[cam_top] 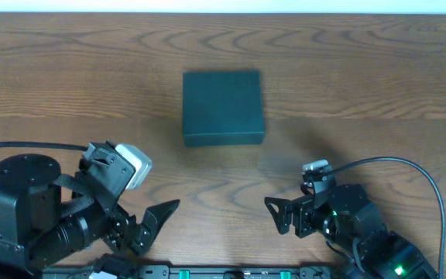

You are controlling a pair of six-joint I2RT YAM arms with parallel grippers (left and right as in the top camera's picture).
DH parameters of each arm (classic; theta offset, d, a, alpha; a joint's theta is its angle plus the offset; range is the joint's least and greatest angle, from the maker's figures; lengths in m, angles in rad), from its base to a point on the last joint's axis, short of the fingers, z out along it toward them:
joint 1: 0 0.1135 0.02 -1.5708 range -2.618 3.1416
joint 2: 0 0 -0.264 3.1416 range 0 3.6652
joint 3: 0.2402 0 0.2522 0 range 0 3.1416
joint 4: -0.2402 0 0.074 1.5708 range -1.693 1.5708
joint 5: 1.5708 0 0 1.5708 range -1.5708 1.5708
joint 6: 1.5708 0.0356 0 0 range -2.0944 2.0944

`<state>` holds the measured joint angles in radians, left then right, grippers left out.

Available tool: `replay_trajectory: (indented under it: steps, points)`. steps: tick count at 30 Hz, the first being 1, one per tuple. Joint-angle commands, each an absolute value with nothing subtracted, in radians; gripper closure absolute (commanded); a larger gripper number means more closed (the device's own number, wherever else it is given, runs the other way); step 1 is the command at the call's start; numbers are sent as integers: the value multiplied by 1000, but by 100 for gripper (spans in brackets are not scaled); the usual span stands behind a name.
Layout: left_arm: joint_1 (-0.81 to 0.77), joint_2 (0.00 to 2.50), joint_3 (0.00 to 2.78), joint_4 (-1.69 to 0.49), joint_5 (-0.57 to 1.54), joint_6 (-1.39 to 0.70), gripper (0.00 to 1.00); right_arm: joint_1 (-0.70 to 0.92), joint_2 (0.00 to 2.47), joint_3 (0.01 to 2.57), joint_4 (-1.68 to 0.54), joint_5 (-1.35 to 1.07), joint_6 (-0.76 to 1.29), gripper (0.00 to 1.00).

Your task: Pack container

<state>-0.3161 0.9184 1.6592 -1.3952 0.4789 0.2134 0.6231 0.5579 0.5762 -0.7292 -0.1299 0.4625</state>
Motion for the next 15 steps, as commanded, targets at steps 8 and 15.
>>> replay_trajectory:
  steps: [8, 15]
  points:
    - [-244, 884, 1540, -1201, 128, 193, 5, 619, 554, 575, -731, -120, 455, 1]
    - [-52, 689, 1082, -831, 204, 170, 5, 619, 554, 575, -730, -120, 455, 1]
